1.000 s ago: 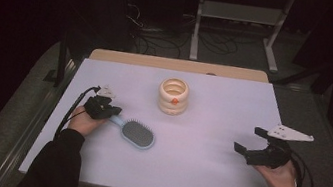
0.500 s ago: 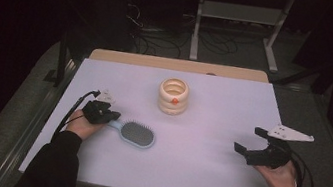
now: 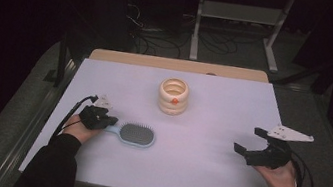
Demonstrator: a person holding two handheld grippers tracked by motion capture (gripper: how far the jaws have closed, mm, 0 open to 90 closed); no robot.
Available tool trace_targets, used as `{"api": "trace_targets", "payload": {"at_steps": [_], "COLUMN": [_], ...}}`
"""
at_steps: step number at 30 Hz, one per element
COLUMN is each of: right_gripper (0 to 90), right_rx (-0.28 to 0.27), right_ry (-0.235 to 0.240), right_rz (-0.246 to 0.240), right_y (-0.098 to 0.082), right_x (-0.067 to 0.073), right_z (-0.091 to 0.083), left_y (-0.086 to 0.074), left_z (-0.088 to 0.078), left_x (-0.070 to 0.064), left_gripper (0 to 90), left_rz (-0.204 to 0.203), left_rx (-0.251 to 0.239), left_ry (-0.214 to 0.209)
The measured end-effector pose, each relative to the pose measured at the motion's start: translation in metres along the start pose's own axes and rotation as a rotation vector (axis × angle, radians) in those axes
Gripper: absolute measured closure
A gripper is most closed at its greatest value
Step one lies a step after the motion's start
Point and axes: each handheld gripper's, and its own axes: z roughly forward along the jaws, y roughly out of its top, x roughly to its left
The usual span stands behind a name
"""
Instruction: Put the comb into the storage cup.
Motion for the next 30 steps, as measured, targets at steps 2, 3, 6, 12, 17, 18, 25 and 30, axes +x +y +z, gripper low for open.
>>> {"api": "trace_targets", "payload": {"at_steps": [2,3,6,12,17,18,25,30], "right_gripper": [0.0,0.0,0.0,0.0,0.0,0.0,0.0,0.0], "right_rx": [0.001,0.002,0.013,0.022,0.021,0.021,0.021,0.021], "right_ry": [-0.001,0.0,0.002,0.004,0.004,0.005,0.005,0.005], "right_rz": [-0.002,-0.003,-0.002,-0.005,-0.007,-0.007,-0.007,-0.006], "right_y": [0.0,0.0,0.0,0.0,0.0,0.0,0.0,0.0], "right_x": [0.0,0.0,0.001,0.002,0.002,0.002,0.002,0.002], "right_z": [0.0,0.0,0.001,0.002,0.002,0.002,0.002,0.001], "left_y": [-0.002,-0.003,-0.004,-0.007,-0.008,-0.008,-0.009,-0.01], "left_z": [-0.002,-0.003,-0.006,-0.009,-0.011,-0.012,-0.014,-0.015], "left_x": [-0.003,-0.004,-0.007,-0.013,-0.018,-0.019,-0.024,-0.024], "left_gripper": [90.0,90.0,90.0,90.0,90.0,90.0,90.0,90.0], "left_rz": [-0.001,-0.001,0.009,0.016,0.024,0.029,0.03,0.023], "left_rx": [0.0,0.005,0.004,0.011,0.019,0.02,0.033,0.042], "left_ry": [-0.003,-0.003,-0.003,-0.009,-0.009,-0.011,-0.015,-0.023]}}
